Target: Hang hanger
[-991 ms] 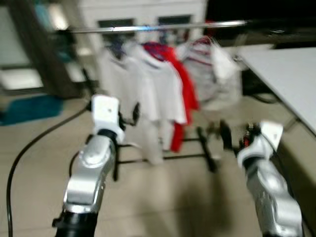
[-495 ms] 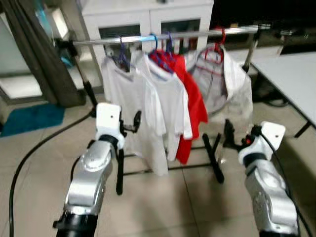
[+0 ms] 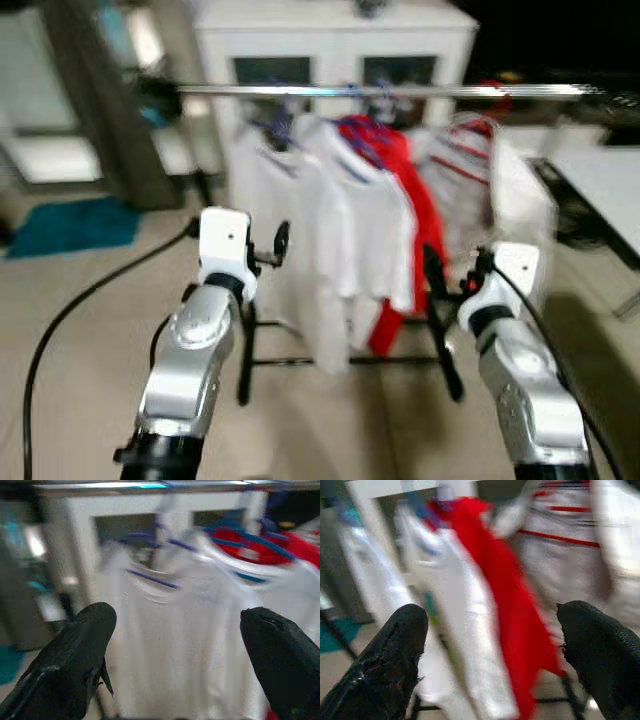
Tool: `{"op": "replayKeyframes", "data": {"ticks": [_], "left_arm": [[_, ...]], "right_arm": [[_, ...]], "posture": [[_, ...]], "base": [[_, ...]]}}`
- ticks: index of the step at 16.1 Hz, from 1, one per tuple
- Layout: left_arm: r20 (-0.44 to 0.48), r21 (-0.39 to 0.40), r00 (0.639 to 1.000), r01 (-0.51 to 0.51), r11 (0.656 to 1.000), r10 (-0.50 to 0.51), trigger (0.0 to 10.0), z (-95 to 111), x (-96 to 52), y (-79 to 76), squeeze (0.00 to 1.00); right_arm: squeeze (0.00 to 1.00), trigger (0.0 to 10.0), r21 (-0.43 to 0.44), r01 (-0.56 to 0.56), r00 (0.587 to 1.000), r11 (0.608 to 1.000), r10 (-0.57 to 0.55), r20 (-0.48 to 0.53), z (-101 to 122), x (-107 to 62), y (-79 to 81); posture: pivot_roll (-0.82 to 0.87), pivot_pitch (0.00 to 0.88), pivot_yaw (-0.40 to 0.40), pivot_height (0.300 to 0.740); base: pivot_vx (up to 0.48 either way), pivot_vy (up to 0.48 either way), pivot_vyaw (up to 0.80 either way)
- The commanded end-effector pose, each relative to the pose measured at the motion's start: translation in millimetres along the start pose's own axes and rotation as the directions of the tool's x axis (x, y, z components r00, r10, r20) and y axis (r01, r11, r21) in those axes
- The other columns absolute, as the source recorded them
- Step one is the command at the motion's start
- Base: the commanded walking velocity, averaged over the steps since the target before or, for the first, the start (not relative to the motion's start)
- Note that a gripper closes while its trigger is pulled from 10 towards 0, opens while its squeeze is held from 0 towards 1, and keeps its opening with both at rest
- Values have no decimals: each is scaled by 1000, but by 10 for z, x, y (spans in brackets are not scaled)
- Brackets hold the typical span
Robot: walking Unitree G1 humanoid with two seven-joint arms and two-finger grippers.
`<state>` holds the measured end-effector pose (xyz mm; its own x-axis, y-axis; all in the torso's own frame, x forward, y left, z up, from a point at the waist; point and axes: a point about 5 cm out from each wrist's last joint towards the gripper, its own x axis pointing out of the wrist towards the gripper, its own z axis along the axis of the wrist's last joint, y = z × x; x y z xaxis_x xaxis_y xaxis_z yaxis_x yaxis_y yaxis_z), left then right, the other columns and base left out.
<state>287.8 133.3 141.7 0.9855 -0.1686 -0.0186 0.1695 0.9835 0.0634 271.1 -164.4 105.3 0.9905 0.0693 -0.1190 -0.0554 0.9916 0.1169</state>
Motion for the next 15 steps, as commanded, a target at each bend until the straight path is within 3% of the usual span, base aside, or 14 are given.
{"op": "replayKeyframes", "data": {"ticks": [1, 4, 7, 8, 9, 11, 13, 14, 15], "left_arm": [[15, 32, 999, -30, 999, 30, 10000, 49, -6, 87, 357], [22, 46, 1000, -16, 999, 15, 10000, 59, 2, 58, 357], [31, 54, 999, -26, 998, 24, 10000, 91, 24, 65, 353], [39, 38, 998, -43, 998, 41, 10000, 98, 22, 82, 345], [38, 13, 997, -64, 998, 64, 10000, 104, 15, 101, 302], [49, 27, 996, -74, 997, 73, 10000, 113, 7, 136, 306], [57, 28, 996, -73, 997, 71, 10000, 132, -2, 128, 333], [57, 26, 996, -74, 997, 72, 10000, 137, -5, 123, 333], [59, 26, 996, -73, 997, 71, 10000, 139, -7, 119, 333]], "right_arm": [[0, 10000, 25, -82, 997, 996, 82, 4, 14, 45, 151], [0, 10000, 13, -68, 997, 998, 68, 24, 55, 72, 130], [0, 10000, 104, -46, 998, 994, 43, 40, 73, 92, 93], [212, 10000, 100, -15, 998, 995, 10, 57, 83, 98, 61], [1000, 10000, 125, -7, 998, 992, 0, 56, 81, 100, 38], [1000, 10000, 239, -20, 997, 971, 1, 82, 147, 82, 22], [1000, 10000, 257, -1, 997, 966, -18, 70, 180, 100, 7], [1000, 10000, 216, 37, 999, 976, -38, 0, 133, 112, 1], [1000, 10000, 102, 37, 999, 994, -37, -7, 122, 119, 13]], "posture": [[20, 0, 6, 740], [28, 0, 4, 740], [40, 0, -8, 740], [41, 0, -7, 740], [45, 0, -9, 740], [48, 0, -14, 740], [53, 0, -20, 740], [53, 0, -19, 740], [51, 0, -18, 740]], "base": [[345, 0, 800], [352, 0, 800], [349, 0, 267], [262, 0, 0], [0, 0, 0], [0, 0, 0], [0, -240, 0], [0, -480, 0], [0, -480, 0]]}}
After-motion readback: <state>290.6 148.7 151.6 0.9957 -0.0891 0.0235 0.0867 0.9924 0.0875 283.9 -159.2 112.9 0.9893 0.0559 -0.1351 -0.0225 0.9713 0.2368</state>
